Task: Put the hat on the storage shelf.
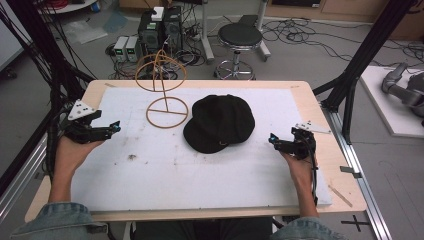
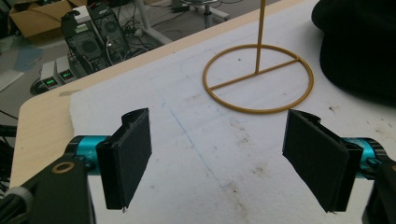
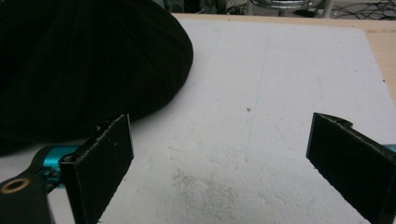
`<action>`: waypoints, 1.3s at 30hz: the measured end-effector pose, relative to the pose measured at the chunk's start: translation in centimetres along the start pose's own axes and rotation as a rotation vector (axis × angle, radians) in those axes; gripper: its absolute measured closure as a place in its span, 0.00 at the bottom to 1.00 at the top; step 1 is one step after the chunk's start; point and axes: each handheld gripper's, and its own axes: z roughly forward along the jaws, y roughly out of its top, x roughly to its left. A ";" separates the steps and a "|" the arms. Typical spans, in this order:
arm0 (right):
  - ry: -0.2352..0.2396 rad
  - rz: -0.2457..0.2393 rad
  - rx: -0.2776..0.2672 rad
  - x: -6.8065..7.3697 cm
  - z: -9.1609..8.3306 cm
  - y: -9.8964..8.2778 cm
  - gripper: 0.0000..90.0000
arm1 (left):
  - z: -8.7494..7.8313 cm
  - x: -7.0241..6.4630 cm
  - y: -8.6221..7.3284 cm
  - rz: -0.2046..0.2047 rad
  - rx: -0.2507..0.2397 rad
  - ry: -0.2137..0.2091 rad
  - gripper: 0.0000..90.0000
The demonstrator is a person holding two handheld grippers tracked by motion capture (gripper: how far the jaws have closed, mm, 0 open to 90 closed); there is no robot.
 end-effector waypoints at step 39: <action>0.117 -0.033 -0.156 6.8 5.7 12.6 0.12 | -0.4 0.5 0.2 0.013 -0.017 0.026 0.27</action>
